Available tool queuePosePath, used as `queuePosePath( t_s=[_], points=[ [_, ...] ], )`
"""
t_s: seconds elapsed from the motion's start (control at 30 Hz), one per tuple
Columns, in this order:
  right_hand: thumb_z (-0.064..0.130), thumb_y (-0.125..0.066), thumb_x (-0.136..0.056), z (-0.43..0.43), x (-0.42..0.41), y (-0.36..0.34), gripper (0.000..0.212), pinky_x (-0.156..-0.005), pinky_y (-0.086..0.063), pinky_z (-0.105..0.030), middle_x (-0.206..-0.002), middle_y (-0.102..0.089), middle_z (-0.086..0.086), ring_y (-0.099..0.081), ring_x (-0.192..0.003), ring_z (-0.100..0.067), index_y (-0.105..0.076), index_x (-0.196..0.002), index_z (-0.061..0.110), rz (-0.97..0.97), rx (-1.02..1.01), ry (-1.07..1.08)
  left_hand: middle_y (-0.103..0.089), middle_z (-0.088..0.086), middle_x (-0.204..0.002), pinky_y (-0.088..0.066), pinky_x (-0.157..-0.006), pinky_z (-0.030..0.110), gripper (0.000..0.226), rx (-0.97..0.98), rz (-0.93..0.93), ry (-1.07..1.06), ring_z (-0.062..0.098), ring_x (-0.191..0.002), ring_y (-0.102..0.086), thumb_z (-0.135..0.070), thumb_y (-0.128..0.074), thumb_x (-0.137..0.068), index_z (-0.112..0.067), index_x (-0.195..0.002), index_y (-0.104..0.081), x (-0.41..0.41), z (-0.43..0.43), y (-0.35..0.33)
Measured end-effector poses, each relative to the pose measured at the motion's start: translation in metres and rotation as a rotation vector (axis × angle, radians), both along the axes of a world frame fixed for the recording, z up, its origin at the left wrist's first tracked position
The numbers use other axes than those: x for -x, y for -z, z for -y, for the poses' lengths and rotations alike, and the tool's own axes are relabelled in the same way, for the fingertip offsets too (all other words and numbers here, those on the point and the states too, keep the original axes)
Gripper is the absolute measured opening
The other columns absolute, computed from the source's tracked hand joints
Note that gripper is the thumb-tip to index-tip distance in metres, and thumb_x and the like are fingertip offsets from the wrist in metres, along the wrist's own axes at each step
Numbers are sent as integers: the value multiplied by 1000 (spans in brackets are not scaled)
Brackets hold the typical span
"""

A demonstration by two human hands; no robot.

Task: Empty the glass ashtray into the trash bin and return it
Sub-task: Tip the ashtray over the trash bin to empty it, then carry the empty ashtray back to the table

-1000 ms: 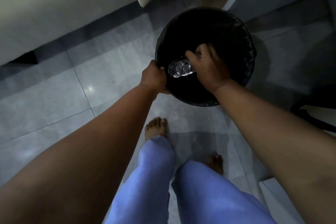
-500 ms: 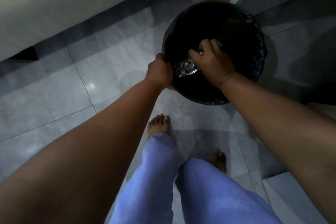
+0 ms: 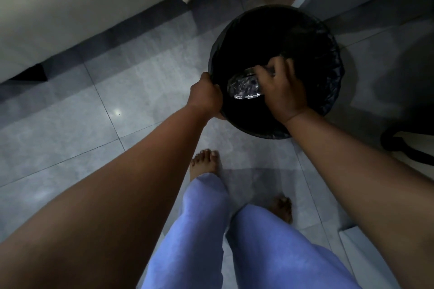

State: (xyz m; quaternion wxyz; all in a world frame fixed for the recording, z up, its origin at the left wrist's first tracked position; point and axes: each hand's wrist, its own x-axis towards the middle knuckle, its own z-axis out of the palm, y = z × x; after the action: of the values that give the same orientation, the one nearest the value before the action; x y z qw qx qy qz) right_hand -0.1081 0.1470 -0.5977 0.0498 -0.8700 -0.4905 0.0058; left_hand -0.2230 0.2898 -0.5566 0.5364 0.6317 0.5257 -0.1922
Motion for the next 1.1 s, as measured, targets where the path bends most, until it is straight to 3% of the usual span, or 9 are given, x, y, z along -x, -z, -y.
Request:
queuePosePath(
  t_s=[0.37,0.5,0.6,0.67,0.73,0.9,1.0,1.07,1.1],
  points=[
    [6,-55,-84,12,9,4,48,-54,-53,-39,-102,-61,-19,-60,-88,-40,-56,-130,19,-32,5,-12,-59,15,-133,-62,-92,53,41,22,11,-33,41,-113,-68,-13,-36,-102,-8,-142,-45,4,3,-1],
    [-2,-48,-85,14,0,-15,54,-95,-47,-43,-128,-53,-23,-55,-114,-42,-44,-137,12,-359,-109,510,-57,19,-142,-63,-90,57,48,46,6,-111,42,-122,-65,-23,-46,-105,-11,-152,-38,5,2,-7],
    [-1,-54,-87,16,-8,-37,46,-87,-54,-41,-117,-58,-13,-62,-104,-34,-41,-129,13,-738,-254,867,-51,19,-152,-51,-110,51,62,-208,-12,-38,38,-138,-54,-31,-53,-102,-9,-157,-33,5,4,-21],
    [-2,-54,-87,20,-10,-54,41,-70,-61,-50,-107,-54,-2,-65,-90,-26,-41,-123,12,-999,-391,973,-51,17,-152,-44,-116,45,56,-390,43,15,34,-142,-48,-27,-54,-102,-8,-153,-41,6,8,-33],
    [-4,-50,-89,23,-10,-70,36,-54,-62,-41,-105,-54,-1,-65,-83,-18,-44,-120,14,-1174,-501,1045,-54,16,-149,-42,-116,39,47,-459,134,62,31,-140,-49,-19,-52,-102,-8,-148,-49,2,10,-49],
    [4,-51,-93,32,-9,-95,28,-49,-59,-27,-101,-66,-5,-68,-81,-18,-56,-119,15,-1266,-523,1040,-50,8,-158,-39,-123,44,57,57,314,-75,25,-145,-49,-32,-46,-104,-14,-157,-38,-15,15,-87],
    [12,-53,-95,36,-6,-103,33,-50,-57,-27,-117,-66,-9,-69,-94,-24,-57,-127,19,-1248,-454,953,-70,-5,-123,-53,-104,33,50,353,350,-221,12,-114,-66,-37,-34,-110,-15,-155,-41,-23,19,-111],
    [16,-52,-96,36,-1,-110,36,-61,-61,-34,-125,-63,-9,-67,-103,-25,-54,-132,21,-1218,-416,903,-72,-10,-104,-53,-98,30,48,387,361,-242,8,-99,-68,-43,-31,-110,-15,-143,-52,-24,20,-119],
    [19,-51,-97,36,1,-112,38,-75,-62,-41,-127,-63,-7,-65,-108,-25,-52,-134,21,-1193,-397,876,-74,-5,-115,-51,-105,34,50,385,355,-233,13,-108,-68,-48,-31,-108,-18,-143,-52,-23,22,-124]
  ],
)
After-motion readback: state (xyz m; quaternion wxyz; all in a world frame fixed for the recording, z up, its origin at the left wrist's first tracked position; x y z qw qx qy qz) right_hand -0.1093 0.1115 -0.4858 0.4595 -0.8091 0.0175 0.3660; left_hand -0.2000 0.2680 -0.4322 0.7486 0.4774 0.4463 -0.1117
